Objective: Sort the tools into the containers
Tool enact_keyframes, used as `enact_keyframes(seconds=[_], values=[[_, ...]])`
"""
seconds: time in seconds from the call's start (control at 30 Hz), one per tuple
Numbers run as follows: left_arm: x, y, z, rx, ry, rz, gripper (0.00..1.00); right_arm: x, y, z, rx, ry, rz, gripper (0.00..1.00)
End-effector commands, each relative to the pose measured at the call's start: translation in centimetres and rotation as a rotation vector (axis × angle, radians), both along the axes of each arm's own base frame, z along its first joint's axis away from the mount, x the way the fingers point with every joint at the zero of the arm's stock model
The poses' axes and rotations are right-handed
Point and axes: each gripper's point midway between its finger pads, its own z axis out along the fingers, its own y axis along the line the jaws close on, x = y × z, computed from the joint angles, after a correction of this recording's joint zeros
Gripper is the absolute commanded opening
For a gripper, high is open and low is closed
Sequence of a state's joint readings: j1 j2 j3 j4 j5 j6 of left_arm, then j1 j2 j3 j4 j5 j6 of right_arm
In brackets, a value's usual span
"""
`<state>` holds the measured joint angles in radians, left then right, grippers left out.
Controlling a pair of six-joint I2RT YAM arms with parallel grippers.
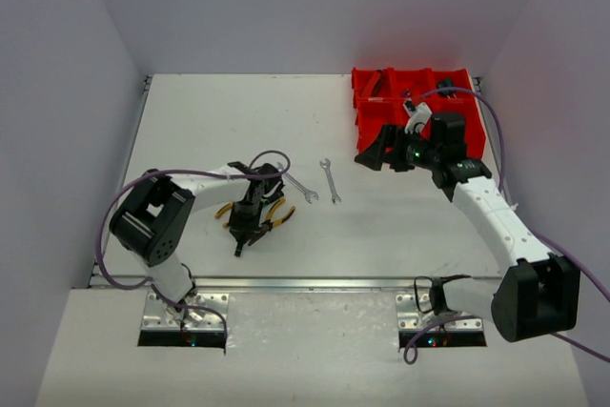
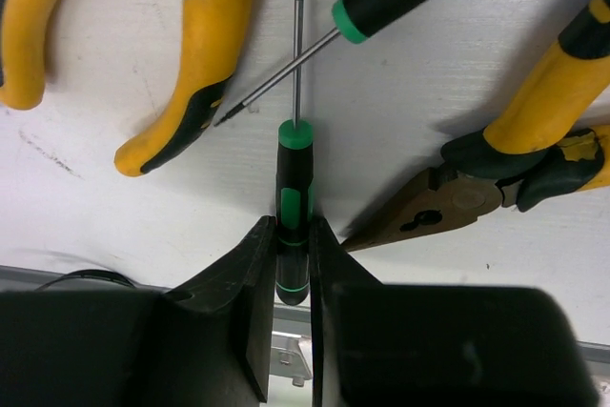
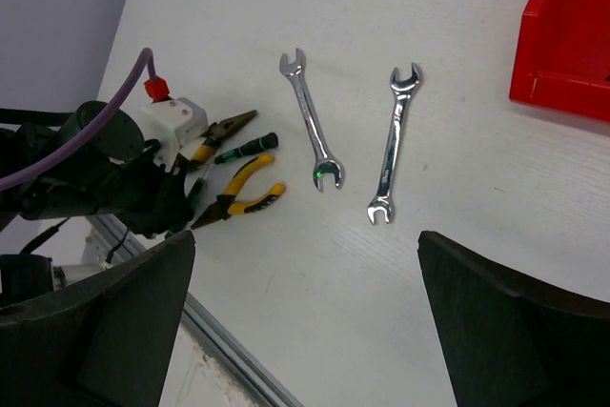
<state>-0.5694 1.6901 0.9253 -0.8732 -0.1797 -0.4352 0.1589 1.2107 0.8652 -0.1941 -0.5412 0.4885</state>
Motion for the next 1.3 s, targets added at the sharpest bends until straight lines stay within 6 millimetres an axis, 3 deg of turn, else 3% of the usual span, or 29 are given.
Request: enact_keyframes(seconds=[0.0, 0.13, 0.33, 0.5, 0.63, 0.83, 0.97, 1.1, 1.2, 1.27], values=[[1.2, -1.2, 2.8, -0.076, -0.134, -0.006, 0.00, -0.1, 1.9, 1.0, 0.109, -0.014, 0.080, 0.99], [1.0, -4.0, 5.1, -0.230, -0.169, -0.084, 0.00, -0.4, 3.7, 1.6, 0.209, 0.007, 0.167, 0.99], [1.7, -3.7, 6.8, -0.218, -0.230, -0.087, 0.00, -1.3, 6.9, 2.4, 0.283, 0.048, 0.280, 0.99], [3.6, -3.8, 8.1, -0.203, -0.315, -0.055, 0.00, -1.7, 10.0, 2.2, 0.271, 0.069, 0.336, 0.99], [6.7, -4.9, 10.8, -0.235, -0.458, 0.004, 0.00, -1.6, 11.8, 1.0, 0.301, 0.118, 0.311, 0.99], [9.7, -4.7, 14.3, -0.200, -0.595, 0.066, 0.00, -1.5, 12.6, 0.3, 0.311, 0.144, 0.284, 0.99], [10.2, -5.7, 16.5, -0.280, -0.650, 0.033, 0.00, -1.5, 12.7, 0.4, 0.323, 0.143, 0.269, 0.99], [9.9, -8.2, 18.2, -0.445, -0.684, -0.043, 0.00, -1.5, 13.1, 1.0, 0.373, 0.125, 0.275, 0.99], [8.0, -13.0, 19.9, -0.749, -0.662, -0.194, 0.00, -1.6, 14.0, 2.1, 0.408, 0.096, 0.313, 0.97], [7.0, -15.0, 21.1, -0.889, -0.661, -0.264, 0.00, -1.8, 14.5, 2.4, 0.417, 0.091, 0.330, 0.95]])
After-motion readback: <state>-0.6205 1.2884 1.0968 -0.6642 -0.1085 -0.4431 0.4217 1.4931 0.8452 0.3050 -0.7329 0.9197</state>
